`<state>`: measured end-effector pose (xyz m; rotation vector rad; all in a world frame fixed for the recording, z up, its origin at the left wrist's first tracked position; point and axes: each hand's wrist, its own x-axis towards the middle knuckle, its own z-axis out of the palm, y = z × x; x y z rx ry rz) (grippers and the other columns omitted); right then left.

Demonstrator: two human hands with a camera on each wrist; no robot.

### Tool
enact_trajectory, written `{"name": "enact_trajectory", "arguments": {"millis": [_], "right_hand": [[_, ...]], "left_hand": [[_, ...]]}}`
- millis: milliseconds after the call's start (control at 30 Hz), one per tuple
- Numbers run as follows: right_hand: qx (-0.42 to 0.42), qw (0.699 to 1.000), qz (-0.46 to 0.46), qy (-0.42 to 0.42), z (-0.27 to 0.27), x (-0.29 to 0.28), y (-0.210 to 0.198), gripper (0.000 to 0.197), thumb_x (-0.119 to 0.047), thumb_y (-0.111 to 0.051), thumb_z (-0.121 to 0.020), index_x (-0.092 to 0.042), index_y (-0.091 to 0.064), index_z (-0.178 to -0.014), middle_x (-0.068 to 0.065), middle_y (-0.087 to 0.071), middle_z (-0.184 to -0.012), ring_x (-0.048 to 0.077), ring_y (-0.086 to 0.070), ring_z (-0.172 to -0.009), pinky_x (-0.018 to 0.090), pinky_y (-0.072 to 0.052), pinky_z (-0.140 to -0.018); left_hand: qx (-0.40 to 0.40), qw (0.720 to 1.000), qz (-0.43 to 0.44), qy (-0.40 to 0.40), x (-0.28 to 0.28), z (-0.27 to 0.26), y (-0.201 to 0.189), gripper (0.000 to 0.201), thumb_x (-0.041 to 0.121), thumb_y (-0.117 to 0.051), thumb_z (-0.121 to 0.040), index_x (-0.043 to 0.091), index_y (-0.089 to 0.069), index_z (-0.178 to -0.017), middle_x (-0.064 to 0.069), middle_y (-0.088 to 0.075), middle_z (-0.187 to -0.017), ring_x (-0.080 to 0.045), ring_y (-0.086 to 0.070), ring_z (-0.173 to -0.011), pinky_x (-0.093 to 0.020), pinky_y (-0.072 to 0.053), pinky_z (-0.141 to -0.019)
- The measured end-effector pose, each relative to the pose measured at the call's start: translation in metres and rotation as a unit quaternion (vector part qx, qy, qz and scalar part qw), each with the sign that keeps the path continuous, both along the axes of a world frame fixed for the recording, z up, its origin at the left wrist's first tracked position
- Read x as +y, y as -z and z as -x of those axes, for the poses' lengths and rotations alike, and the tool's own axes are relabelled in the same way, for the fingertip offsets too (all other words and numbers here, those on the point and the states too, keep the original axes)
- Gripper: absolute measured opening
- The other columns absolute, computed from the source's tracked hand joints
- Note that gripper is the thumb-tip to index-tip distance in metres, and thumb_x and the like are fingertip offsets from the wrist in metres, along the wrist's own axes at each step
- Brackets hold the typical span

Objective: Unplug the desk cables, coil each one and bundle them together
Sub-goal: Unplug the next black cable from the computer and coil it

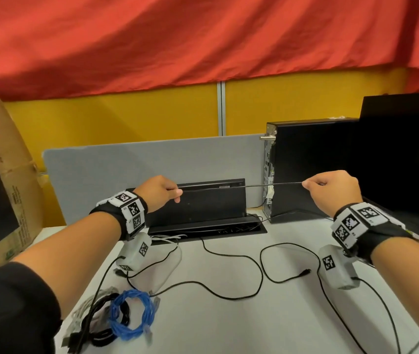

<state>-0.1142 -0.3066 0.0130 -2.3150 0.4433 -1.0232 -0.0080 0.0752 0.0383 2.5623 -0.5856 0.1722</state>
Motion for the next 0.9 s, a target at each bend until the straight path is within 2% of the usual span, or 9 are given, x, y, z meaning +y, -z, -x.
{"name": "enact_trajectory", "arguments": {"millis": [133, 233, 367, 500, 600, 667, 767, 833, 900], "right_hand": [[0.010, 0.999, -0.045, 0.027, 0.005, -0.012, 0.003, 0.014, -0.031, -0.067, -0.087, -0.025, -0.075, -0.078, -0.006, -0.067, -0.077, 0.014, -0.059, -0.074, 0.027, -0.048, -0.067], [0.013, 0.998, -0.059, 0.029, 0.008, -0.014, 0.008, 0.013, -0.028, -0.067, -0.087, -0.025, -0.075, -0.078, -0.007, -0.067, -0.077, 0.015, -0.061, -0.077, 0.028, -0.049, -0.069], [0.034, 0.997, -0.067, 0.033, 0.007, -0.013, 0.018, 0.017, -0.027, -0.066, -0.087, -0.028, -0.071, -0.071, -0.006, -0.069, -0.079, 0.014, -0.061, -0.074, 0.023, -0.044, -0.060], [0.069, 0.994, -0.075, 0.045, 0.010, -0.022, 0.026, 0.022, -0.026, -0.066, -0.086, -0.031, -0.068, -0.065, -0.007, -0.069, -0.079, 0.015, -0.059, -0.075, 0.027, -0.046, -0.065], [0.103, 0.989, -0.082, 0.063, 0.012, -0.027, 0.032, 0.014, -0.023, -0.065, -0.087, -0.025, -0.074, -0.076, 0.000, -0.072, -0.087, 0.021, -0.060, -0.081, 0.032, -0.052, -0.073], [0.115, 0.986, -0.091, 0.076, 0.013, -0.030, 0.033, 0.012, -0.022, -0.065, -0.087, -0.021, -0.076, -0.081, 0.003, -0.072, -0.091, 0.026, -0.062, -0.085, 0.036, -0.054, -0.077], [0.142, 0.980, -0.098, 0.099, 0.013, -0.036, 0.034, 0.011, -0.023, -0.066, -0.087, -0.016, -0.075, -0.085, 0.010, -0.071, -0.097, 0.032, -0.063, -0.091, 0.042, -0.054, -0.083], [0.171, 0.974, -0.096, 0.113, 0.016, -0.039, 0.035, 0.015, -0.023, -0.066, -0.088, -0.012, -0.074, -0.092, 0.013, -0.070, -0.105, 0.035, -0.063, -0.097, 0.041, -0.053, -0.085], [0.208, 0.970, -0.068, 0.105, 0.018, -0.040, 0.037, 0.020, -0.024, -0.064, -0.088, -0.008, -0.073, -0.097, 0.016, -0.069, -0.108, 0.036, -0.063, -0.100, 0.040, -0.052, -0.086]], "left_hand": [[0.002, 1.000, -0.010, -0.010, 0.011, -0.001, 0.005, 0.030, 0.028, -0.054, -0.098, 0.018, -0.074, -0.078, 0.007, -0.060, -0.076, -0.013, -0.054, -0.075, -0.030, -0.038, -0.075], [0.028, 0.999, 0.007, -0.020, 0.015, -0.003, 0.010, 0.029, 0.026, -0.056, -0.097, 0.018, -0.074, -0.075, 0.001, -0.062, -0.076, -0.015, -0.055, -0.074, -0.028, -0.040, -0.070], [0.007, 1.000, -0.004, -0.015, 0.016, 0.000, 0.009, 0.032, 0.027, -0.054, -0.098, 0.021, -0.071, -0.072, 0.003, -0.060, -0.073, -0.013, -0.054, -0.071, -0.026, -0.039, -0.066], [-0.070, 0.984, -0.157, 0.036, 0.014, 0.017, 0.006, 0.031, 0.031, -0.049, -0.100, 0.024, -0.068, -0.077, 0.011, -0.055, -0.067, -0.004, -0.049, -0.062, -0.017, -0.032, -0.060], [-0.083, 0.951, -0.285, 0.088, 0.006, 0.030, 0.003, 0.031, 0.031, -0.045, -0.101, 0.017, -0.072, -0.092, 0.010, -0.059, -0.073, -0.006, -0.054, -0.067, -0.021, -0.038, -0.070], [-0.092, 0.941, -0.304, 0.118, 0.001, 0.039, 0.004, 0.031, 0.028, -0.046, -0.101, 0.015, -0.073, -0.095, 0.012, -0.056, -0.070, -0.001, -0.050, -0.062, -0.020, -0.037, -0.072], [-0.048, 0.954, -0.254, 0.151, -0.007, 0.051, 0.004, 0.032, 0.031, -0.047, -0.101, 0.017, -0.075, -0.092, 0.011, -0.059, -0.065, -0.004, -0.051, -0.059, -0.018, -0.040, -0.068], [0.071, 0.974, -0.129, 0.173, -0.011, 0.057, 0.004, 0.035, 0.031, -0.048, -0.101, 0.020, -0.076, -0.083, 0.010, -0.052, -0.051, -0.008, -0.045, -0.049, -0.021, -0.041, -0.062], [0.200, 0.954, 0.055, 0.216, -0.013, 0.065, 0.000, 0.037, 0.031, -0.048, -0.101, 0.017, -0.075, -0.079, 0.007, -0.041, -0.046, -0.014, -0.033, -0.044, -0.026, -0.036, -0.051]]}}
